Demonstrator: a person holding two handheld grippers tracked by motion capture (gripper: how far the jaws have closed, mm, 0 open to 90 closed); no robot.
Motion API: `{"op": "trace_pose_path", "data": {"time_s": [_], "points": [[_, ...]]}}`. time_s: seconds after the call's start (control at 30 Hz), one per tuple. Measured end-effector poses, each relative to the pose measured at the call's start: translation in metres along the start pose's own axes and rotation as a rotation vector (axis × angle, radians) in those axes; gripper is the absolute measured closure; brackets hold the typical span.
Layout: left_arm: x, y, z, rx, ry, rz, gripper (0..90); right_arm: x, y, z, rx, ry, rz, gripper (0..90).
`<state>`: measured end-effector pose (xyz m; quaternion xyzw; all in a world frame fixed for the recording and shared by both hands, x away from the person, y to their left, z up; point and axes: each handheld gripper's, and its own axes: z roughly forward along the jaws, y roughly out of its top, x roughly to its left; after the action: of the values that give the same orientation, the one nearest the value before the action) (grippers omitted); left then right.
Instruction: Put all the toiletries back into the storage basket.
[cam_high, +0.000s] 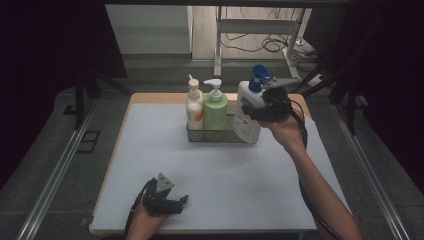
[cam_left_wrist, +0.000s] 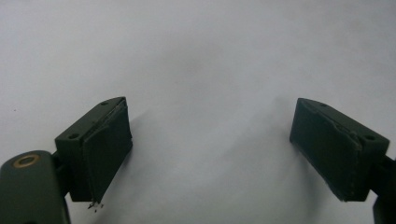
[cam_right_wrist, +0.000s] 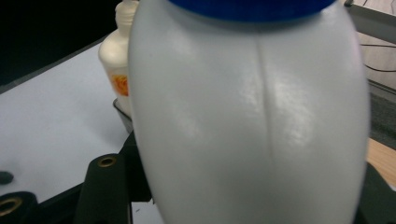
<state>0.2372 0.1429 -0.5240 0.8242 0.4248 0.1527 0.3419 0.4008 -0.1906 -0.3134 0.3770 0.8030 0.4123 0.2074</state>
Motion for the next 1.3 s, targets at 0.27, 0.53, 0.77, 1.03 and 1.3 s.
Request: {"op": "trace_pose_path", "data": {"time_s": [0.27, 0.53, 0.77, 1.03, 1.3], "points": [[0.0, 0.0, 0.0, 0.0, 0.0, 0.0, 12.4, -0.005, 0.012, 0.009, -0.003, -0.028, 0.016, 40.3], [0.0, 0.0, 0.0, 0.004, 0.0, 0.005, 12.4, -0.012, 0.021, 0.024, -0.014, -0.053, 0.034, 40.4], [0.0, 0.0, 0.0, 0.001, -0.001, 0.001, 12.4, -0.015, 0.025, 0.036, -0.009, -0.083, 0.04, 40.3], [0.0, 0.0, 0.0, 0.002, 0.0, 0.002, 12.4, -0.02, 0.029, 0.052, -0.021, -0.106, 0.053, 40.3], [0.0, 0.0, 0.0, -0.001, -0.001, -0.002, 12.4, -0.022, 0.025, 0.073, -0.007, -0.121, 0.063, 40.4]]}}
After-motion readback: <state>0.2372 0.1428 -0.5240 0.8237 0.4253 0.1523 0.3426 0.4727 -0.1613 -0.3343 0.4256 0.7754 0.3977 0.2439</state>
